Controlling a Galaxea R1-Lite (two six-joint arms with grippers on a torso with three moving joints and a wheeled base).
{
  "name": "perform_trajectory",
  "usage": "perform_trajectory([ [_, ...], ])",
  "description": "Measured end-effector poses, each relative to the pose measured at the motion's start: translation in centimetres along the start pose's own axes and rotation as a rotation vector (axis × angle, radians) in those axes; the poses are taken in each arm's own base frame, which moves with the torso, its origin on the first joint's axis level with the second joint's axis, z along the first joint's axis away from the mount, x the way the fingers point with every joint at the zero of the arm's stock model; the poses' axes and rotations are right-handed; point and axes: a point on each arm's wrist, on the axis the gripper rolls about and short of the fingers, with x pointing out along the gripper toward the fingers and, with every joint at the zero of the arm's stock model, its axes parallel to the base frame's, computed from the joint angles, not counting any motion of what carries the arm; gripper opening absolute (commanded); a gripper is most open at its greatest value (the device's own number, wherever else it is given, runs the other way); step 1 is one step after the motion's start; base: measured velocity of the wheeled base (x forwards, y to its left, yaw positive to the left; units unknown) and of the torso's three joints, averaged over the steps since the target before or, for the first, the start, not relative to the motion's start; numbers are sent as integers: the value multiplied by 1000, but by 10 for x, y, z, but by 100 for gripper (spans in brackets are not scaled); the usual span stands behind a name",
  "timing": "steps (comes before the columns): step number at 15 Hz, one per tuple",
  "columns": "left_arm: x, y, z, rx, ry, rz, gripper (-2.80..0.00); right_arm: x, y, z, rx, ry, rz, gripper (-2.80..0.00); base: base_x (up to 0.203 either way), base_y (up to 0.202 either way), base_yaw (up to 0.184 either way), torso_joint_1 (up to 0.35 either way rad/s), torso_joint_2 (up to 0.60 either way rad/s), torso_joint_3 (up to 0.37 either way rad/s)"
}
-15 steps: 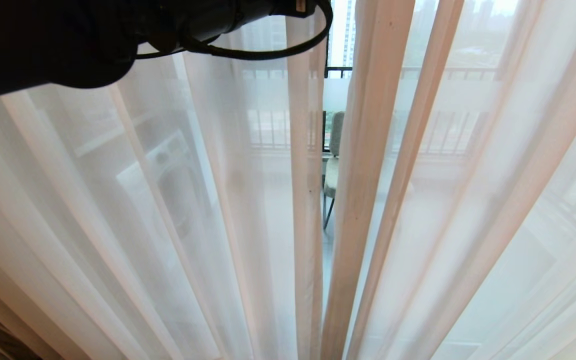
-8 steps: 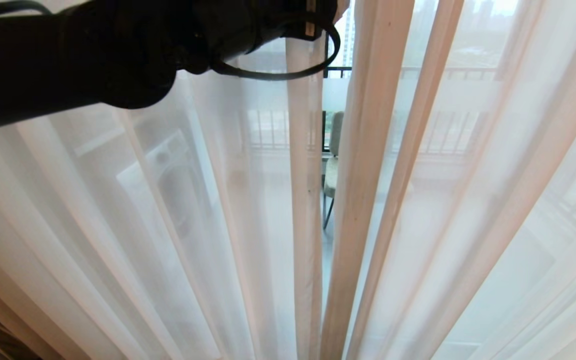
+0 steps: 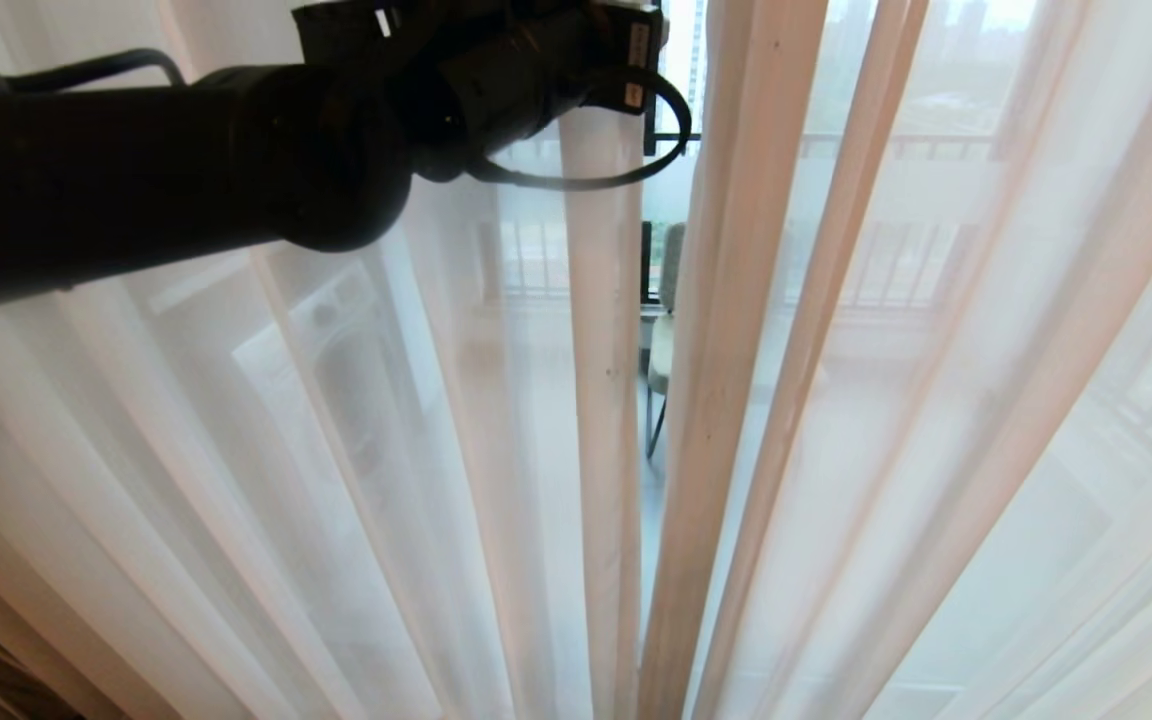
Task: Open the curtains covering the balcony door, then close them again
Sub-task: Pull the inner curtains open on both sides
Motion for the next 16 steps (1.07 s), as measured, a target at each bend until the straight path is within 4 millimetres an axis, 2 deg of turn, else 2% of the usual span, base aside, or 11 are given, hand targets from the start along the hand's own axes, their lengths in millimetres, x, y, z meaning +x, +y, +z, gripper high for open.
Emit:
perform_trajectory([
  [5,2,17,-3,22,10,57,-280,0,0,0,0,0,0,-280,0,0,0,0,0,0],
  [9,-1,36,3,33,-11,107,-280,0,0,0,0,0,0,-280,0,0,0,0,0,0],
  [13,-12,56,15,41,-29,155,-280,0,0,0,0,0,0,-280,0,0,0,0,0,0],
  [16,-28,70,19,50,-10,185,-280,0,0,0,0,0,0,-280,0,0,0,0,0,0],
])
